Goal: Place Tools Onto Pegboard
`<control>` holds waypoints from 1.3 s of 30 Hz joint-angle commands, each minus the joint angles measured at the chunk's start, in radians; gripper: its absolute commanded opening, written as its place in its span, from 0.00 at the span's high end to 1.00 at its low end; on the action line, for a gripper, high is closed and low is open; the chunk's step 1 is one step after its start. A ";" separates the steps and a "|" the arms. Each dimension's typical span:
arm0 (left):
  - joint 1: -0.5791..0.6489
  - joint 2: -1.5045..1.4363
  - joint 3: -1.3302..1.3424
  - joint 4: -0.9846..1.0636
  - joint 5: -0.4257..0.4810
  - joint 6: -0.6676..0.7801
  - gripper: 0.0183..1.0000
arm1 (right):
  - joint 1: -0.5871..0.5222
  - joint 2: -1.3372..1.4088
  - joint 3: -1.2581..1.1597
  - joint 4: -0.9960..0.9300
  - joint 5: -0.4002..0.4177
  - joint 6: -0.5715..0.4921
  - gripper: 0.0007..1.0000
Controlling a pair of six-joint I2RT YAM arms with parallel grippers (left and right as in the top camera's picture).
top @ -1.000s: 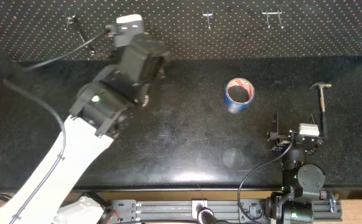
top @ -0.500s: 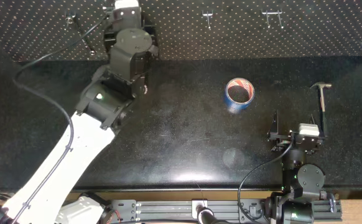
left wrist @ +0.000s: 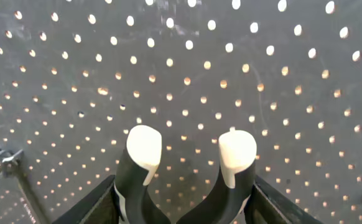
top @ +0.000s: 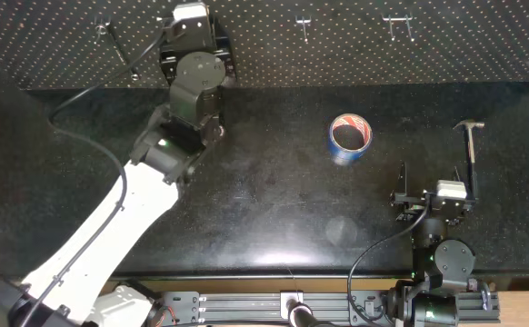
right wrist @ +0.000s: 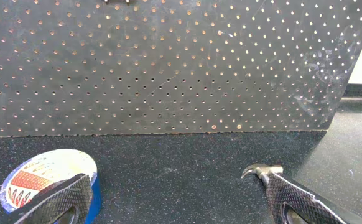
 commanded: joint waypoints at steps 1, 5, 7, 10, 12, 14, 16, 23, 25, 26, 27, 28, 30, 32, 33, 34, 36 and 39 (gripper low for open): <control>0.010 0.047 -0.001 0.074 -0.027 0.008 0.99 | -0.005 -0.006 -0.003 -0.005 0.008 -0.010 0.08; 0.016 0.076 -0.002 0.140 -0.026 0.006 0.99 | -0.005 -0.006 -0.003 -0.005 0.008 -0.010 0.08; 0.018 0.093 -0.002 0.167 -0.027 0.005 0.99 | -0.005 -0.006 -0.003 -0.005 0.008 -0.010 0.08; 0.019 0.099 -0.010 0.169 -0.027 0.005 0.99 | -0.005 -0.006 -0.003 -0.005 0.008 -0.010 0.08; 0.024 0.099 -0.035 0.203 -0.027 0.005 0.99 | -0.005 -0.006 -0.003 -0.005 0.008 -0.010 0.08; 0.024 0.099 -0.082 0.290 -0.026 0.005 0.99 | -0.005 -0.006 -0.003 -0.005 0.008 -0.010 0.08; 0.024 0.098 -0.117 0.346 -0.026 0.005 0.99 | -0.005 -0.006 -0.003 -0.005 0.008 -0.010 0.08; 0.036 0.098 -0.153 0.363 -0.018 0.005 0.99 | -0.005 -0.006 -0.003 -0.005 0.008 -0.010 0.08; 0.042 0.098 -0.162 0.363 -0.014 0.005 0.99 | -0.005 -0.006 -0.003 -0.005 0.008 -0.010 0.08; 0.042 0.098 -0.168 0.363 -0.014 0.001 0.99 | -0.005 -0.006 -0.003 -0.005 0.008 -0.010 0.08; 0.042 0.098 -0.174 0.364 -0.014 -0.003 0.99 | -0.005 -0.006 -0.003 -0.005 0.008 -0.010 0.08; 0.042 0.098 -0.179 0.363 -0.015 -0.003 0.99 | -0.005 -0.006 -0.003 -0.005 0.008 -0.010 0.08; 0.042 0.099 -0.193 0.367 -0.015 -0.003 0.99 | -0.005 -0.006 -0.003 -0.005 0.008 -0.010 0.08; 0.042 0.099 -0.211 0.381 -0.015 -0.011 0.99 | -0.005 -0.006 -0.003 -0.005 0.008 -0.010 0.08; 0.042 0.099 -0.216 0.381 -0.014 -0.023 0.99 | -0.005 -0.006 -0.003 -0.005 0.008 -0.010 0.08; 0.042 0.101 -0.220 0.381 -0.014 -0.030 0.99 | -0.005 -0.006 -0.003 -0.005 0.008 -0.010 0.08; 0.042 0.105 -0.225 0.381 -0.014 -0.048 0.99 | -0.005 -0.006 -0.003 -0.005 0.008 -0.010 0.08; 0.042 0.118 -0.226 0.381 -0.010 -0.048 0.99 | -0.005 -0.006 -0.003 -0.005 0.008 -0.010 0.08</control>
